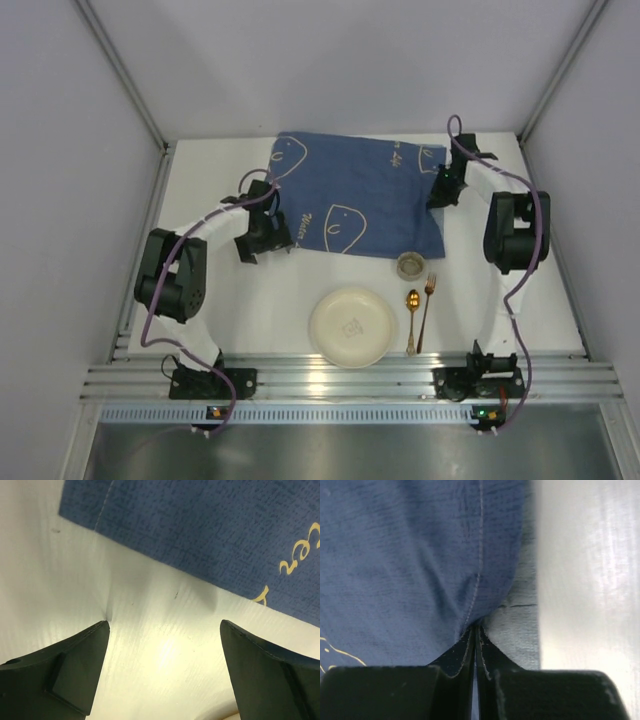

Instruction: Set the dinner table for one person

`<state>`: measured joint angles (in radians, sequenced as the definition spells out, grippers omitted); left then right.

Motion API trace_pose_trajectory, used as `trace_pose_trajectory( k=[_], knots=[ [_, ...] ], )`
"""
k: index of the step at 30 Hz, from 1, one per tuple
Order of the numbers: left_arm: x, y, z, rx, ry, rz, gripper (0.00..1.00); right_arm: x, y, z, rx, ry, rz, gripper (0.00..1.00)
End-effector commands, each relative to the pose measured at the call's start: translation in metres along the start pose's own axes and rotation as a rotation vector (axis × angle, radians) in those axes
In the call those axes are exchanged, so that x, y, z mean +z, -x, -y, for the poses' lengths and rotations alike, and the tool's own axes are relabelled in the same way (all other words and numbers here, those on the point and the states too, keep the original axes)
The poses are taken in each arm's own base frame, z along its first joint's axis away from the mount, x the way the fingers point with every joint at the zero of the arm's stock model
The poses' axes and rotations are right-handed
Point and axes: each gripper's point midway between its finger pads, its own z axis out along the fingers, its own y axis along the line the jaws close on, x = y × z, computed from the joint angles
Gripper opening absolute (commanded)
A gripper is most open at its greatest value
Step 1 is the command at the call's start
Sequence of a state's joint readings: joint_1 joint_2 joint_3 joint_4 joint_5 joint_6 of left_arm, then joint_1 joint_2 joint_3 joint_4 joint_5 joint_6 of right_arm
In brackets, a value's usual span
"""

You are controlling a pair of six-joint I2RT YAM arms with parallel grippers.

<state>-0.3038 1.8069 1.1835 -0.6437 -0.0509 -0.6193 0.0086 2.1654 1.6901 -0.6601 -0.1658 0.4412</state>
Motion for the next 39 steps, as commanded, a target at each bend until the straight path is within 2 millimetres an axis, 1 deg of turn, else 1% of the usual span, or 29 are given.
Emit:
trace_pose_trajectory(
  k=[1,2,3,4,5,6,7,8,9,11,12,14,16,17,18,19,22,23,24,26,27,28,29,31,32,33,35,38,39],
  knots=[
    [-0.029,0.037,0.010,-0.047,-0.049,0.197,0.98,-0.001,-0.006,-0.019,-0.079,0.009,-0.014,0.03],
    [-0.032,0.047,0.008,-0.038,-0.038,0.236,0.98,-0.002,-0.009,-0.019,-0.086,0.005,-0.019,0.13],
    [-0.037,0.058,0.013,-0.035,-0.047,0.268,0.98,-0.008,-0.007,-0.019,-0.086,0.003,-0.008,0.27],
    [-0.030,0.057,0.012,-0.024,-0.021,0.246,0.98,-0.010,-0.013,-0.015,-0.087,-0.005,-0.018,0.55],
    [-0.027,0.059,0.009,-0.020,0.007,0.232,0.99,-0.014,-0.015,-0.015,-0.090,-0.010,-0.016,0.65],
    [-0.034,0.071,0.017,-0.030,0.012,0.235,0.98,-0.029,-0.009,-0.016,-0.088,-0.010,0.018,0.70],
    [-0.017,0.056,0.005,-0.020,0.089,0.147,0.97,-0.032,-0.019,-0.013,-0.079,-0.013,0.003,0.76],
    [-0.013,0.059,0.004,-0.034,0.114,0.146,0.96,-0.047,-0.017,-0.019,-0.082,0.007,0.031,0.76],
    [-0.003,0.054,0.000,-0.037,0.135,0.123,0.96,-0.050,-0.029,-0.017,-0.076,0.015,0.009,0.76],
    [0.005,0.052,0.001,-0.047,0.134,0.122,0.96,-0.060,-0.041,-0.023,-0.088,0.033,0.009,0.76],
    [0.011,0.050,-0.001,-0.050,0.145,0.112,0.96,-0.071,-0.049,-0.023,-0.093,0.042,0.018,0.76],
    [0.017,0.049,0.000,-0.051,0.142,0.106,0.95,-0.082,-0.059,-0.025,-0.101,0.051,0.024,0.76],
    [0.024,0.047,-0.001,-0.048,0.155,0.089,0.93,-0.096,-0.069,-0.021,-0.099,0.053,0.037,0.77],
    [0.026,0.047,-0.001,-0.042,0.160,0.082,0.89,-0.100,-0.072,-0.019,-0.098,0.051,0.043,0.77],
    [0.026,0.046,-0.002,-0.041,0.174,0.071,0.85,-0.113,-0.070,-0.019,-0.102,0.055,0.077,0.78],
    [0.030,0.043,-0.006,-0.039,0.195,0.056,0.81,-0.114,-0.077,-0.013,-0.101,0.038,0.068,0.80],
    [0.035,0.039,-0.008,-0.034,0.211,0.030,0.57,-0.129,-0.083,-0.005,-0.104,0.017,0.101,0.82],
    [0.036,0.035,-0.008,-0.031,0.209,0.021,0.43,-0.135,-0.084,-0.006,-0.108,0.022,0.113,0.83],
    [0.039,0.032,-0.009,-0.027,0.211,0.008,0.34,-0.133,-0.090,-0.001,-0.107,0.016,0.101,0.83],
    [0.039,0.024,-0.011,-0.013,0.209,-0.017,0.23,-0.134,-0.095,0.001,-0.109,0.011,0.095,0.83],
    [0.036,0.022,-0.010,-0.003,0.203,-0.017,0.13,-0.134,-0.098,0.003,-0.109,0.006,0.087,0.83],
    [0.033,0.019,-0.011,0.005,0.204,-0.018,0.10,-0.134,-0.100,0.005,-0.109,0.004,0.085,0.83],
    [0.033,0.010,-0.016,0.012,0.216,-0.031,0.05,-0.137,-0.101,0.005,-0.109,0.003,0.089,0.84],
    [0.022,0.007,-0.016,0.021,0.203,-0.007,0.03,-0.138,-0.107,0.009,-0.110,-0.003,0.085,0.85],
    [0.022,-0.004,-0.023,0.027,0.217,-0.022,0.04,-0.139,-0.108,0.009,-0.108,-0.001,0.084,0.85],
    [0.015,-0.005,-0.023,0.025,0.203,-0.009,0.04,-0.140,-0.113,0.012,-0.109,-0.002,0.079,0.85],
    [0.015,-0.018,-0.030,0.022,0.208,-0.021,0.03,-0.140,-0.120,0.014,-0.107,-0.002,0.071,0.85],
    [0.009,-0.029,-0.035,0.026,0.209,-0.022,0.04,-0.142,-0.133,0.021,-0.105,-0.001,0.060,0.85],
    [0.006,-0.029,-0.034,0.028,0.199,-0.010,0.04,-0.138,-0.141,0.025,-0.103,-0.008,0.043,0.85]
  ],
)
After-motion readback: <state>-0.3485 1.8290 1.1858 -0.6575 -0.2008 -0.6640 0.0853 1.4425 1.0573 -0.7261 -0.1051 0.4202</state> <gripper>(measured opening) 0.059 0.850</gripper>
